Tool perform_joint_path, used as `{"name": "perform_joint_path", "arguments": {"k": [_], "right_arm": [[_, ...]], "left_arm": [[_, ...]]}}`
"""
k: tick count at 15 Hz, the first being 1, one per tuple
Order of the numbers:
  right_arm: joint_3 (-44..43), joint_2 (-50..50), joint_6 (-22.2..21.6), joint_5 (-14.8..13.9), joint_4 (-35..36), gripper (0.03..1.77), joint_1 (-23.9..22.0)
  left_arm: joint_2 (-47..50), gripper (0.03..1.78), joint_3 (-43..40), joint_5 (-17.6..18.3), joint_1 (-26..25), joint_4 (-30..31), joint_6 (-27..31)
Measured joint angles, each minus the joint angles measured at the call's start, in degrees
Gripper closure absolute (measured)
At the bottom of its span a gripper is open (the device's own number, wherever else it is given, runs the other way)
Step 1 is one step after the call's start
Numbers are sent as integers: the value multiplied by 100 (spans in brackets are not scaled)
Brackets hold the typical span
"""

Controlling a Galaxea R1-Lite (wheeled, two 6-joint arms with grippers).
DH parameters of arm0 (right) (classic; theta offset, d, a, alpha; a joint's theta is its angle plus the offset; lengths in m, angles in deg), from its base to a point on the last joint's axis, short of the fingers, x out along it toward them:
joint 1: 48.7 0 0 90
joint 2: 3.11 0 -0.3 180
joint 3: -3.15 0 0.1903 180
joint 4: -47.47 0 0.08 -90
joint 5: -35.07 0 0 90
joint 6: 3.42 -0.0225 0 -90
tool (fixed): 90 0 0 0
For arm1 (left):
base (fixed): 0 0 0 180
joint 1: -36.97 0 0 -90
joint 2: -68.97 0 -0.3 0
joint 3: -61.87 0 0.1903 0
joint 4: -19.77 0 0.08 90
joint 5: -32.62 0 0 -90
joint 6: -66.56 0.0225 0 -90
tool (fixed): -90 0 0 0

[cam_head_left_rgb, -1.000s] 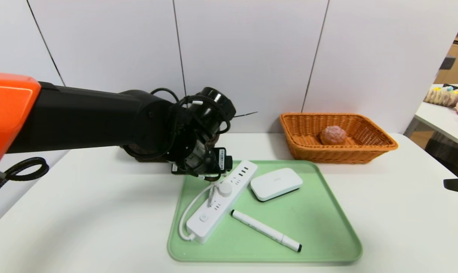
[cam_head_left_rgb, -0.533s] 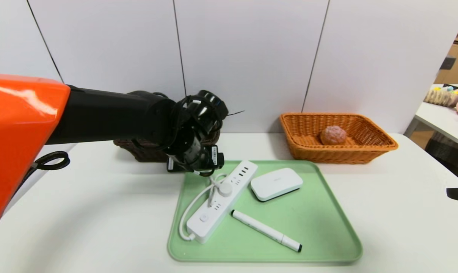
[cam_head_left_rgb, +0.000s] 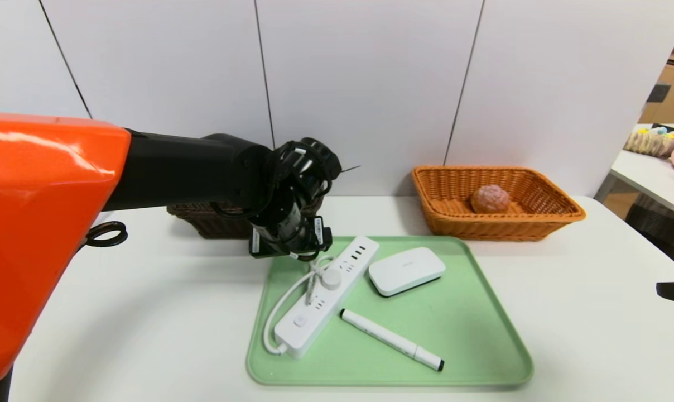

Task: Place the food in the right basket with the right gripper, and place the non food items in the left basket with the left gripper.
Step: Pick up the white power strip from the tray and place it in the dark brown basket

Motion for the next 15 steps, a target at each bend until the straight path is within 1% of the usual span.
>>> {"name": "perform_joint_path", "arguments": {"k": [8, 15], "right_arm": [[5, -28, -7, 0, 0, 11, -1], [-1, -6, -74, 0, 7, 11, -34]], "left_arm": [[-80, 12, 12, -2, 228, -12, -6], [-218, 12, 20, -22, 223, -11, -23]]}}
